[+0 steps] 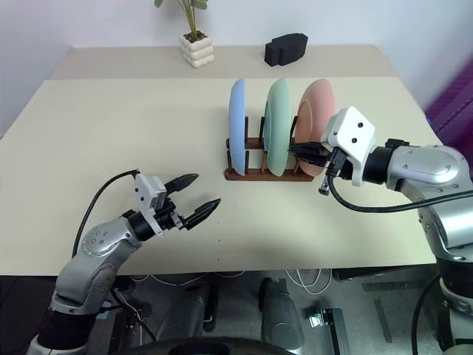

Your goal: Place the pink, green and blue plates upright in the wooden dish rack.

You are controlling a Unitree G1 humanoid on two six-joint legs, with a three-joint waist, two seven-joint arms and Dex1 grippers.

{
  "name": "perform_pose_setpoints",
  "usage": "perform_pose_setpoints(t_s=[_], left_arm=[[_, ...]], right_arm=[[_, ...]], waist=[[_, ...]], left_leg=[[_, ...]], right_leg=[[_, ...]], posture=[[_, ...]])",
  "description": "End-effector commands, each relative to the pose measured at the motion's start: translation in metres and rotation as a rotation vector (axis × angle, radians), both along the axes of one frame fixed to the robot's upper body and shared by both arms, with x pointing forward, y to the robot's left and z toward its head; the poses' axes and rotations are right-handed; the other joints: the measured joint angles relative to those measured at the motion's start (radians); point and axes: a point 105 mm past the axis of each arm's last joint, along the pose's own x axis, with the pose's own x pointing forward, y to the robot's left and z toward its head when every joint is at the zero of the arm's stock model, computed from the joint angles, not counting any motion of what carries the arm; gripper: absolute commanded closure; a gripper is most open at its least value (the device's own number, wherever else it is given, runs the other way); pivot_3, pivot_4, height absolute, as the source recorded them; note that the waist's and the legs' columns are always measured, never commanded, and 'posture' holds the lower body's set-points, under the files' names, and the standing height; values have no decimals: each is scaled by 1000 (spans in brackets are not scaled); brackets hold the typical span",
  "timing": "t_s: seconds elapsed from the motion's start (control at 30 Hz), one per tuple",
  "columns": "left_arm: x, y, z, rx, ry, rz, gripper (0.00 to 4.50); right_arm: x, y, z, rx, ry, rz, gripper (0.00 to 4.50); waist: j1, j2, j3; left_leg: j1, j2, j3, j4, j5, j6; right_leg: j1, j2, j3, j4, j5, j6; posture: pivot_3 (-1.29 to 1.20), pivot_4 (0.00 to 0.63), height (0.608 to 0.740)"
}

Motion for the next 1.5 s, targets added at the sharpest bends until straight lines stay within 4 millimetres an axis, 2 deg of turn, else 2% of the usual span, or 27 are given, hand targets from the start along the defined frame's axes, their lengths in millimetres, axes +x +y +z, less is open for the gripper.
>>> perform_pose_setpoints(t_s=[0.03,0.17,0.27,0.37,0.53,0.63,0.7,0.77,0.93,1.07,1.3,1.5], left_arm=[[2,2,15,-6,-73,36,0],[11,14,19,-2,-98,105,0],[22,27,21,19,-119,186,0],[31,39,19,48,-129,252,0],[37,61,10,68,-113,346,0],[36,67,5,73,-102,361,0],[34,67,3,77,-99,363,0],[33,66,3,81,-100,360,0],[30,60,1,82,-96,344,0],[26,63,-2,84,-86,356,0],[26,65,-4,75,-82,375,0],[25,64,-5,71,-78,370,0]], right_arm=[[-7,-16,41,105,-124,-5,4470],[-15,-38,66,245,-161,-21,4470],[-11,-73,78,383,-193,-124,4470],[-5,-107,62,444,-168,-232,4470],[1,-139,2,462,-22,-382,4470],[2,-145,-37,454,68,-437,4470],[2,-146,-55,453,102,-462,4470],[4,-146,-63,461,118,-475,4470],[12,-149,-68,486,108,-502,4470],[12,-148,-74,479,122,-507,4470],[27,-143,-63,483,108,-487,4470],[31,-137,-61,476,109,-472,4470]], waist=[[3,0,0],[13,0,0],[18,0,-1],[21,0,-1],[20,1,-2],[16,3,-3],[14,3,-3],[12,3,-3],[13,3,-3],[13,3,-3],[11,3,-3],[15,3,-3]], left_leg=[[0,0,0,0,0,0],[0,0,0,1,0,0],[1,0,0,1,0,0],[3,-1,0,1,0,0],[3,-1,1,1,0,0],[5,-1,2,1,0,0],[6,-1,2,1,0,0],[7,-1,3,1,0,0],[11,-1,3,1,0,0],[11,-1,3,0,0,0],[14,0,3,0,0,0],[14,-1,3,-1,0,0]], right_leg=[[0,0,0,0,0,0],[1,0,0,0,0,1],[2,0,0,0,1,0],[5,0,0,-1,1,0],[5,0,1,0,1,1],[5,0,1,1,2,2],[5,1,2,2,1,2],[5,1,3,2,1,1],[8,1,3,3,1,1],[9,1,3,2,1,1],[12,1,4,2,1,1],[12,1,4,2,1,1]], posture=[[0,150,734],[0,150,734],[0,150,734],[0,150,734],[0,150,734],[0,150,734],[0,150,734],[0,150,734],[0,150,734],[0,150,734],[0,150,734],[0,150,734]])
